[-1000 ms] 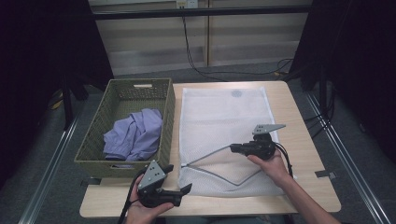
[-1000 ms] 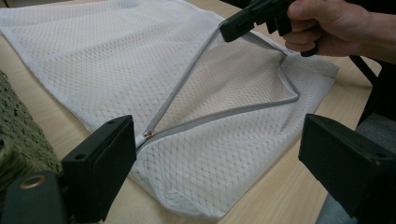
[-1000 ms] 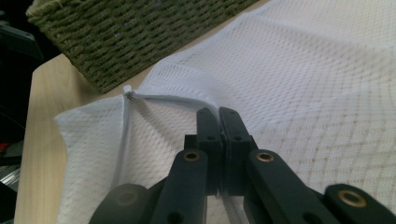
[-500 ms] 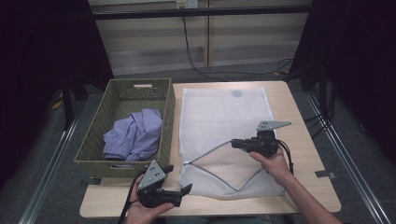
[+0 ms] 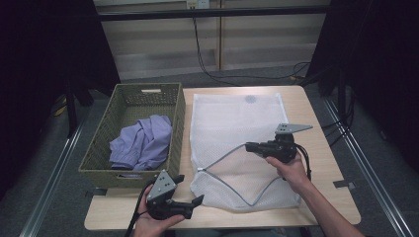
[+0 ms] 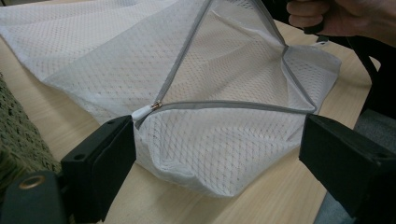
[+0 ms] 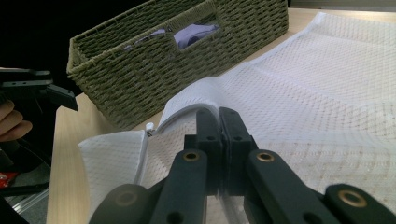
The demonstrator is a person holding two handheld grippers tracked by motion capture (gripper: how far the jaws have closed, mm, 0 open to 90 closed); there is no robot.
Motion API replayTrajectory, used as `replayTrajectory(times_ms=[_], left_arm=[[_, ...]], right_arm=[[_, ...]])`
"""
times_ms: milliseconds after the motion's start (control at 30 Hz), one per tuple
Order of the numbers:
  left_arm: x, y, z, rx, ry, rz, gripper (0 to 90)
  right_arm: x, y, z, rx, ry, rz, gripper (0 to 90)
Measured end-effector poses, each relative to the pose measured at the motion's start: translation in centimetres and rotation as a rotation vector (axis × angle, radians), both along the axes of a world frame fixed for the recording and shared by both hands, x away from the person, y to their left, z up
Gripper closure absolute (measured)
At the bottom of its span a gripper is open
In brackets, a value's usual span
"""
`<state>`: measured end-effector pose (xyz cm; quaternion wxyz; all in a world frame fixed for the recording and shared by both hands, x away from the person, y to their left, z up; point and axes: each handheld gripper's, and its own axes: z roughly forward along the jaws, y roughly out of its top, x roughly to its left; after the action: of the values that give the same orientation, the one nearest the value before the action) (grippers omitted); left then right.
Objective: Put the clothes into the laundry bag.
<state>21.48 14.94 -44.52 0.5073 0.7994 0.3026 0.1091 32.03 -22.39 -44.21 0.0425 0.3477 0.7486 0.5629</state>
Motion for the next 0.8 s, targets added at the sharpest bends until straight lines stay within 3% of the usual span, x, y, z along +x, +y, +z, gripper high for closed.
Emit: replayTrajectory(times_ms=[533, 800], left_arm=[[0.0, 0.0, 0.0, 0.000, -0.001, -0.001, 11.1], [0.0, 0.1, 0.2, -0.002, -0.005, -0.002, 11.7]], right_arm=[[0.7, 0.3, 1.8, 0.031, -0.036, 0.002, 88.2], [0.8, 0.3, 2.0, 0.043, -0.045, 0.009, 88.2]])
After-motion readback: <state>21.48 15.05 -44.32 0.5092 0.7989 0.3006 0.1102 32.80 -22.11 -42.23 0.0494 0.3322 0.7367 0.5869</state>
